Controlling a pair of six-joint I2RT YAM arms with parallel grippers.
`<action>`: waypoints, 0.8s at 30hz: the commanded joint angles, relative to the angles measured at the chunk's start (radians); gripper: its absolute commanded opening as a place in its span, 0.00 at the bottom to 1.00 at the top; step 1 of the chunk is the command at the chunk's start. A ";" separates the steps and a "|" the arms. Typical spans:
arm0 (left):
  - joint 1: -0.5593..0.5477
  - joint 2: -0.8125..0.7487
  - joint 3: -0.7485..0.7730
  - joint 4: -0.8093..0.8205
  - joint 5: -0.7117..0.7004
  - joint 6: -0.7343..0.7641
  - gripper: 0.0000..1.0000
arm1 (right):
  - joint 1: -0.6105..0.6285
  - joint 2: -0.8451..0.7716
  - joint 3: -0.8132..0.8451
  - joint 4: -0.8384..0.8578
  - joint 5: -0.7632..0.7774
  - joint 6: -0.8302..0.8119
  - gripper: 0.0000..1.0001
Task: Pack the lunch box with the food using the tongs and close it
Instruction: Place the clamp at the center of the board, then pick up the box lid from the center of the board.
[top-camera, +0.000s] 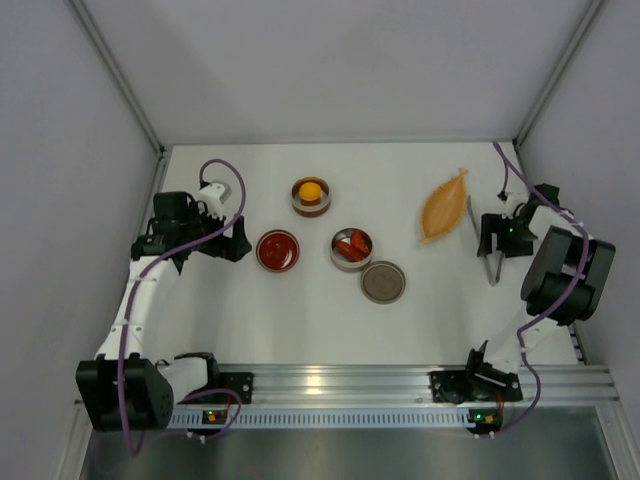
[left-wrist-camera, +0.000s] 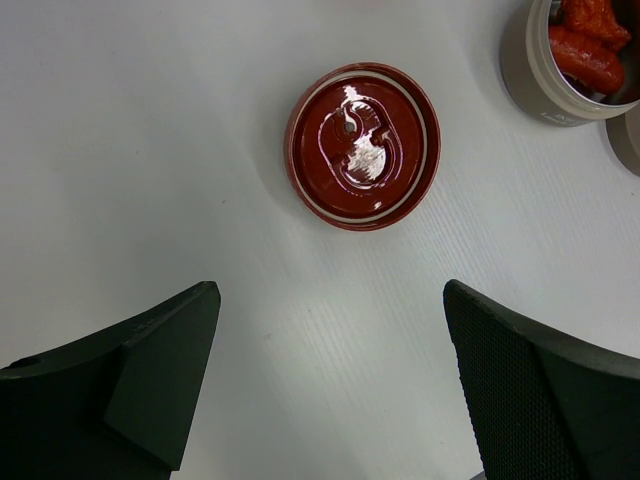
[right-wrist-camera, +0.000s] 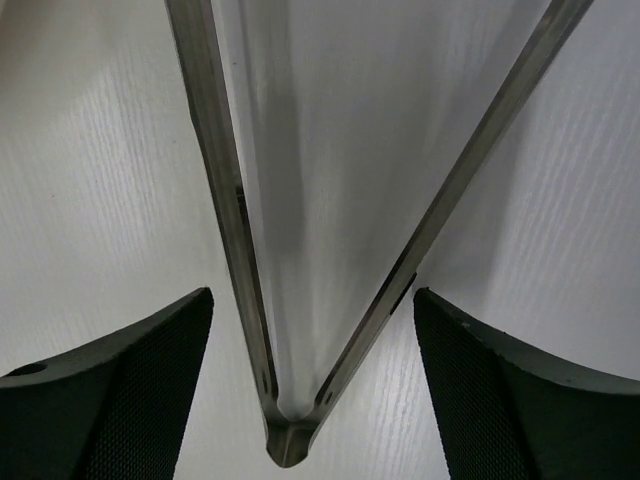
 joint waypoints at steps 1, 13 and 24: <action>-0.001 -0.030 0.013 0.005 -0.008 -0.001 0.98 | -0.012 -0.059 -0.013 0.032 -0.009 -0.050 0.81; 0.000 0.003 0.065 -0.052 -0.026 -0.065 0.98 | -0.010 -0.289 0.167 -0.230 -0.231 -0.084 0.99; 0.000 -0.038 0.056 -0.079 -0.043 -0.113 0.98 | 0.074 -0.545 0.064 -0.200 -0.373 0.075 0.99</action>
